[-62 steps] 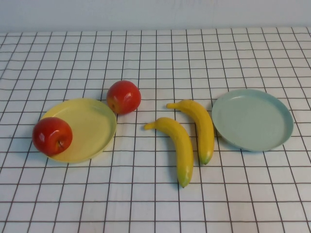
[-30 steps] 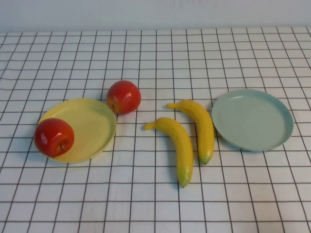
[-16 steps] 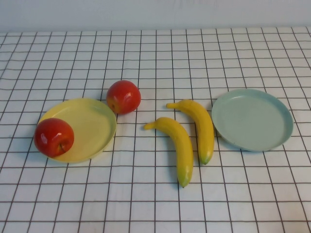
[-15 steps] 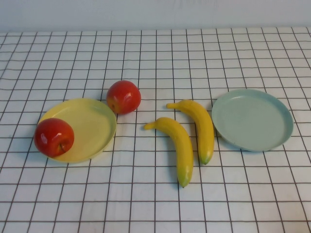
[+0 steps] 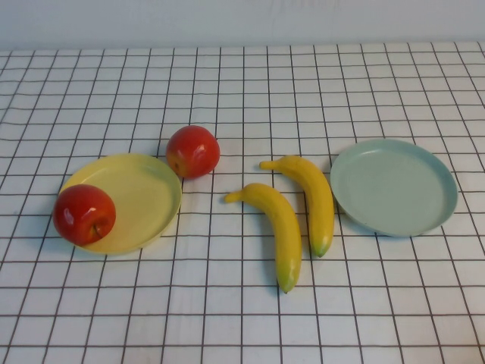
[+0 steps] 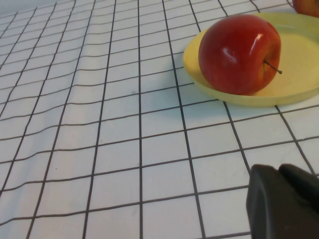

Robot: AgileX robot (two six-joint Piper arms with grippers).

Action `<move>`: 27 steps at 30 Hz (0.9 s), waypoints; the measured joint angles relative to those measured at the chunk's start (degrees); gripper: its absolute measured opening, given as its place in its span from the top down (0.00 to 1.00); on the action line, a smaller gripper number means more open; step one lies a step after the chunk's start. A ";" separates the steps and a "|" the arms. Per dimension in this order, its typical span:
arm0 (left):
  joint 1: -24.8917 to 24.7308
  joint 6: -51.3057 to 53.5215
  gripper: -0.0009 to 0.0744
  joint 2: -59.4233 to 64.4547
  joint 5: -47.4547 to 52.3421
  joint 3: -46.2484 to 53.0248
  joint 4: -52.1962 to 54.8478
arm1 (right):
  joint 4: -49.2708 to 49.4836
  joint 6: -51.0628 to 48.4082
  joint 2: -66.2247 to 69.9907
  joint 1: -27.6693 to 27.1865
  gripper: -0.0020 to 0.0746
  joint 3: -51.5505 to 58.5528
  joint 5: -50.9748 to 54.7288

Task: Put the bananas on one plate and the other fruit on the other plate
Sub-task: Put one type of fruit in the left plate

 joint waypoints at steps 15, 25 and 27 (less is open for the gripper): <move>0.00 0.00 0.99 0.00 0.00 0.00 2.86 | 0.10 0.00 0.00 0.00 0.99 0.00 0.00; 0.00 -28.94 0.99 0.00 -24.28 0.13 -25.16 | 0.10 0.00 0.00 0.00 0.99 0.00 0.00; 0.00 -34.47 0.99 0.00 -31.77 0.13 -32.49 | 0.10 0.00 0.00 0.00 0.99 0.00 0.00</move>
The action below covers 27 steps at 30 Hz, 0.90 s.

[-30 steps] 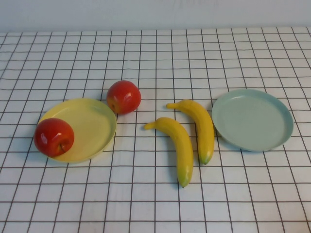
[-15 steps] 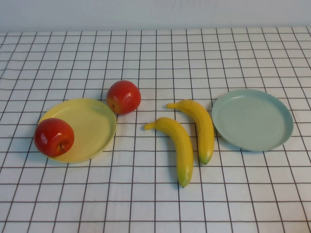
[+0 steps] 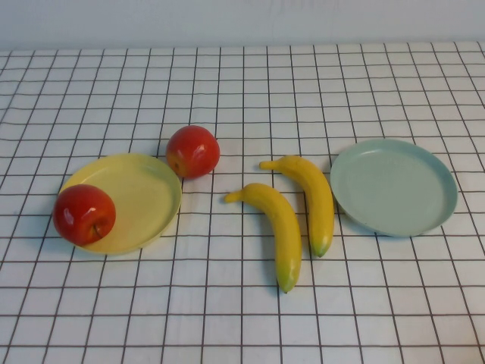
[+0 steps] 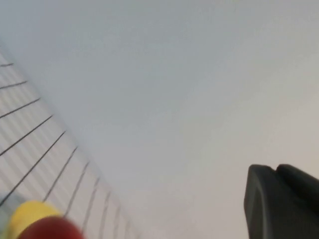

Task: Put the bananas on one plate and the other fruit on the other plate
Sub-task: Put one type of fruit in the left plate

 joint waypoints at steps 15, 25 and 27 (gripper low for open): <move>0.00 3.68 0.99 2.33 15.11 -10.04 11.21 | 0.00 0.00 0.00 0.00 0.99 0.00 0.11; 0.00 32.82 0.99 34.55 40.40 -40.56 23.71 | 0.00 0.00 0.00 0.00 0.99 0.00 0.19; 0.00 35.46 0.98 39.77 40.89 -44.00 23.62 | 0.00 0.00 0.00 0.00 0.99 0.00 0.19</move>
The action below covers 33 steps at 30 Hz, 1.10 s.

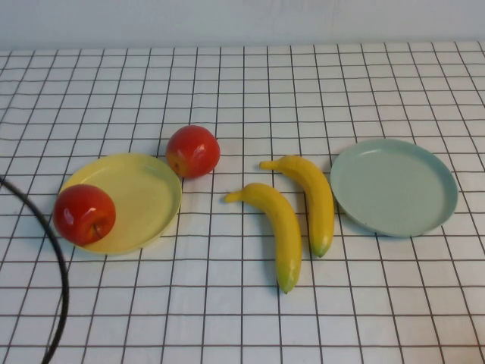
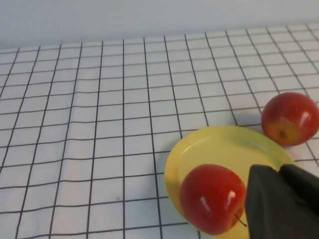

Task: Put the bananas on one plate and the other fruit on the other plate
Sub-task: Put one type of fruit in the left plate

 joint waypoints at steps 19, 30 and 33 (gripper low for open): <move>-18.35 -5.74 0.10 55.42 -0.45 -34.62 7.81 | 0.00 0.00 0.00 0.00 0.99 0.00 0.00; -20.55 -1.04 0.10 72.59 4.25 -47.55 6.42 | 0.00 0.00 0.00 0.00 0.99 0.00 0.00; -20.66 -0.33 0.10 73.93 3.23 -48.15 6.17 | 0.00 0.00 0.00 0.00 0.99 0.00 0.00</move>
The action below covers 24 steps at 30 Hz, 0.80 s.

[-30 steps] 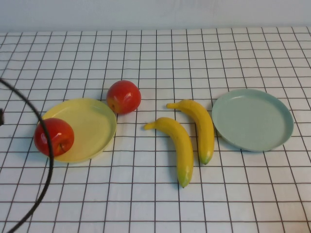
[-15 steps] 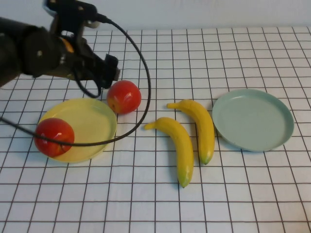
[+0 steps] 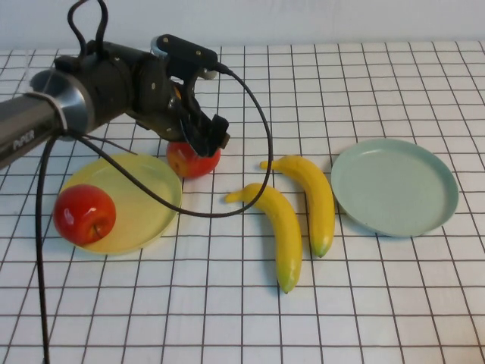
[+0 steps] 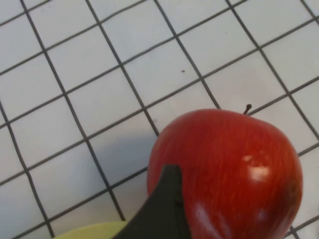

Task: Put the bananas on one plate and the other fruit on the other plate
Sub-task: Put one type of fruit in the left plate

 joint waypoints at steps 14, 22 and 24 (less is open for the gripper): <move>0.00 0.04 0.10 4.65 -3.95 -0.46 0.36 | 0.08 0.00 0.00 0.00 0.99 0.00 0.00; 0.00 -1.69 0.22 4.49 -4.77 -0.55 1.76 | 0.08 0.00 0.00 0.00 0.99 0.00 0.00; 0.00 -2.33 0.22 3.19 -4.77 -0.34 2.72 | 0.08 0.00 0.00 0.00 0.99 0.00 0.00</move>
